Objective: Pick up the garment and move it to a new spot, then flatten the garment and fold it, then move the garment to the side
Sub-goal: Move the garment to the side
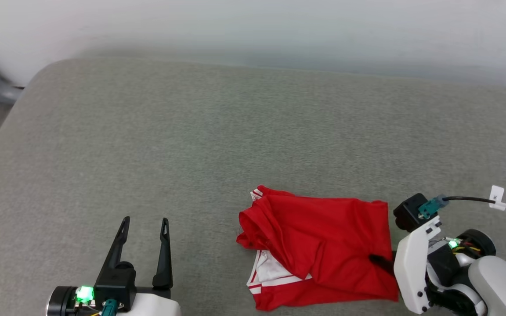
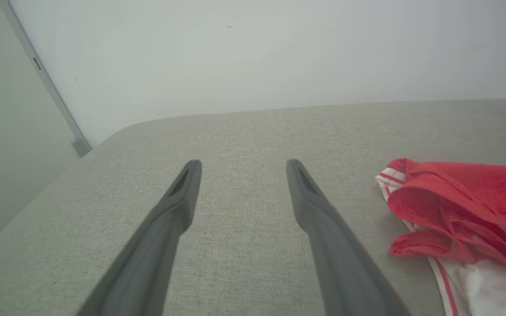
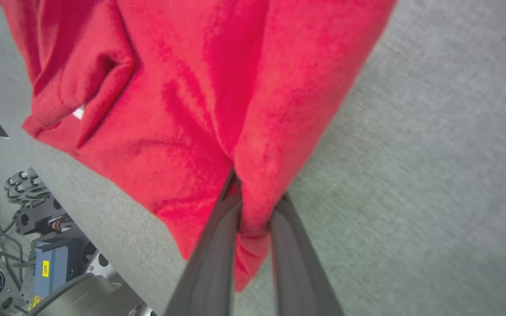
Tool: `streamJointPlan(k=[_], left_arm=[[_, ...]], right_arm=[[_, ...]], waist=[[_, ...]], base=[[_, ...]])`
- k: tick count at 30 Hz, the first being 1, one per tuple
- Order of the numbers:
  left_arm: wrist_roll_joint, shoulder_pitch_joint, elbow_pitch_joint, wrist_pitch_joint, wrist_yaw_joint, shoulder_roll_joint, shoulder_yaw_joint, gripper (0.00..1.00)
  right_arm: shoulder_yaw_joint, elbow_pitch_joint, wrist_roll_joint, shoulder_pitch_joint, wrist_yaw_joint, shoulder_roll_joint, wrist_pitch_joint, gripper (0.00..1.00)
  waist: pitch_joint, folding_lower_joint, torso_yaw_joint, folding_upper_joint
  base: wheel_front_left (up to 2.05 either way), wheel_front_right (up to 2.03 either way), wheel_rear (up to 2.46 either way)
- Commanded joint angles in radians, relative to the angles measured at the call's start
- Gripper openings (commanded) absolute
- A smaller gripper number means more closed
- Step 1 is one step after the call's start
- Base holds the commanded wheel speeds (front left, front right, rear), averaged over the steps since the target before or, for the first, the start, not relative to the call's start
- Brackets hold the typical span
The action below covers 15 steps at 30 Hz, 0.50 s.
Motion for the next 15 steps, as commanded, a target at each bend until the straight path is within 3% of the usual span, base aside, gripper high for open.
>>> streamJointPlan(k=[1,15], left_arm=[[-0.003,0.011,-0.005,-0.002,0.005,0.005,0.007,1.00],[0.009,-0.026,-0.038,-0.002,0.002,0.029,0.031,1.00]], right_arm=[[0.001,-0.012,-0.011,-0.018,-0.002,-0.019,-0.014,0.00],[-0.058,-0.044,-0.051,-0.104,-0.002,-0.119,-0.076,0.00]], waist=[[-0.004,-0.0001,-0.036,0.0000],[0.066,-0.0001,-0.278,0.0000]], base=[[0.00,0.00,0.00],[0.00,0.00,0.00]])
